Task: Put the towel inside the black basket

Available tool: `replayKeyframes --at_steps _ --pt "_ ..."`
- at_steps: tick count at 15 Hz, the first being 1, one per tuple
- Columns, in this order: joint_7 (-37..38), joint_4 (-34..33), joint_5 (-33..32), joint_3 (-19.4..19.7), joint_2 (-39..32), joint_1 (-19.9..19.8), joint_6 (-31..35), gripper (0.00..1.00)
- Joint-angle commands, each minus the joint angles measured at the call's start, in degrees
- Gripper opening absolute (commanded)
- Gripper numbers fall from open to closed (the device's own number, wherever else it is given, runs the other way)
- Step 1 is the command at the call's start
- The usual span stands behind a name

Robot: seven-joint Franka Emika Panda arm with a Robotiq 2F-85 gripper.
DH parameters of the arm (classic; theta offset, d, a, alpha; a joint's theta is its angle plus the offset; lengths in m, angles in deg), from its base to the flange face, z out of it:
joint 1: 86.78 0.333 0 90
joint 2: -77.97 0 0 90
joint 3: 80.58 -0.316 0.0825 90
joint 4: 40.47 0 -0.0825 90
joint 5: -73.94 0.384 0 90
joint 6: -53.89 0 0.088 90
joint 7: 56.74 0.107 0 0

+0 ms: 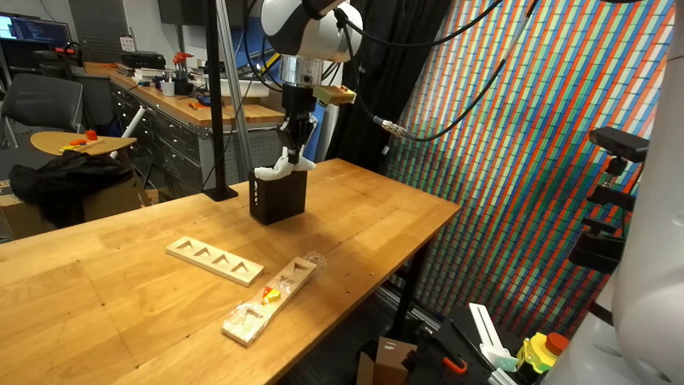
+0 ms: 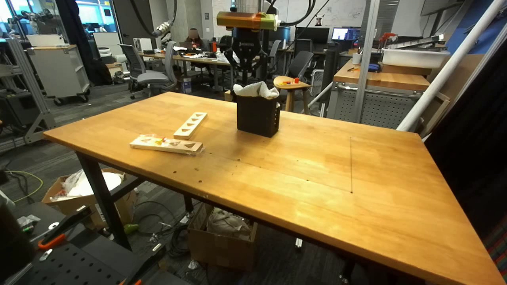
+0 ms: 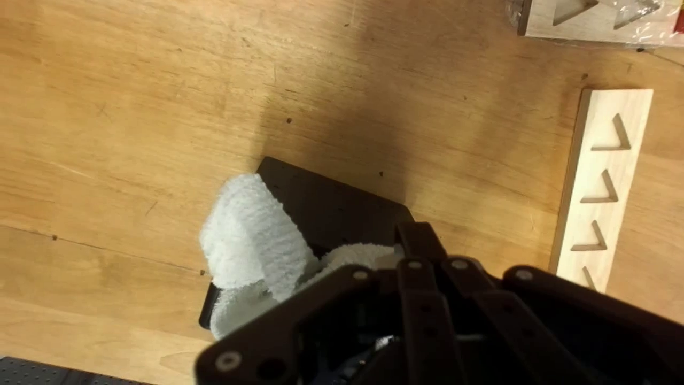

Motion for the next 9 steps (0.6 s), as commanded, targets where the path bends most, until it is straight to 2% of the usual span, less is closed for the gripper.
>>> replayKeyframes --at_steps 1,9 --pt "-2.5 -3.24 -0.34 0.63 -2.25 0.12 0.52 0.0" --pt "-6.17 -10.73 -0.24 0.32 -7.8 -0.91 -0.75 0.0"
